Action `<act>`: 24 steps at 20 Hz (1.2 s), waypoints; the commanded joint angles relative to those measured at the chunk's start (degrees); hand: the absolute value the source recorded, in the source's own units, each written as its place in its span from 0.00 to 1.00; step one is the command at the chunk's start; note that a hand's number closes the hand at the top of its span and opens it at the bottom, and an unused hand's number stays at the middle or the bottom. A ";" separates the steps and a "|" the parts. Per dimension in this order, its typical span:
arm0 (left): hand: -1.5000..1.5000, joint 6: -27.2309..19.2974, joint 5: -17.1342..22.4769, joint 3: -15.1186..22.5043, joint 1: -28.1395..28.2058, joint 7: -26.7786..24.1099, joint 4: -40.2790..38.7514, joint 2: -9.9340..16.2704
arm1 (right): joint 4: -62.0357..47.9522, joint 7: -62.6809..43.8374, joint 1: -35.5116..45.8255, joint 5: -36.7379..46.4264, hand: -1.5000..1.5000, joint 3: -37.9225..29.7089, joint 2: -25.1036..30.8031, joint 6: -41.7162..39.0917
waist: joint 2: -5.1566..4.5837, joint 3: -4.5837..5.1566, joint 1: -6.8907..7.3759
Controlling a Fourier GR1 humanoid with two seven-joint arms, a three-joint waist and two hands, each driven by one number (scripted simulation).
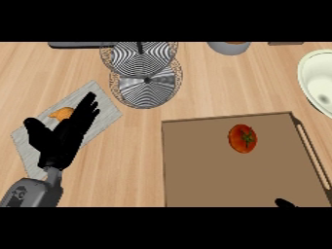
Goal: Pick the tomato from the tray and place it in the tiered basket
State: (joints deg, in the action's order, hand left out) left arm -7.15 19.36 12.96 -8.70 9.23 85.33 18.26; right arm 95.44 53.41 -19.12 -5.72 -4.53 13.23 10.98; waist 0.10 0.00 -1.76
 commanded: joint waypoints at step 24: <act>0.50 1.40 -2.59 0.70 -1.10 1.45 -0.28 -2.98 | 31.55 -73.24 -14.47 77.76 0.00 29.64 -13.17 12.06 | -0.35 0.13 2.39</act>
State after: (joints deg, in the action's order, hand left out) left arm -6.44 16.81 13.95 -11.00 11.14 84.76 15.48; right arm 127.84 -8.55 -38.38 61.96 21.55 1.03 25.64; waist -0.30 0.17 0.42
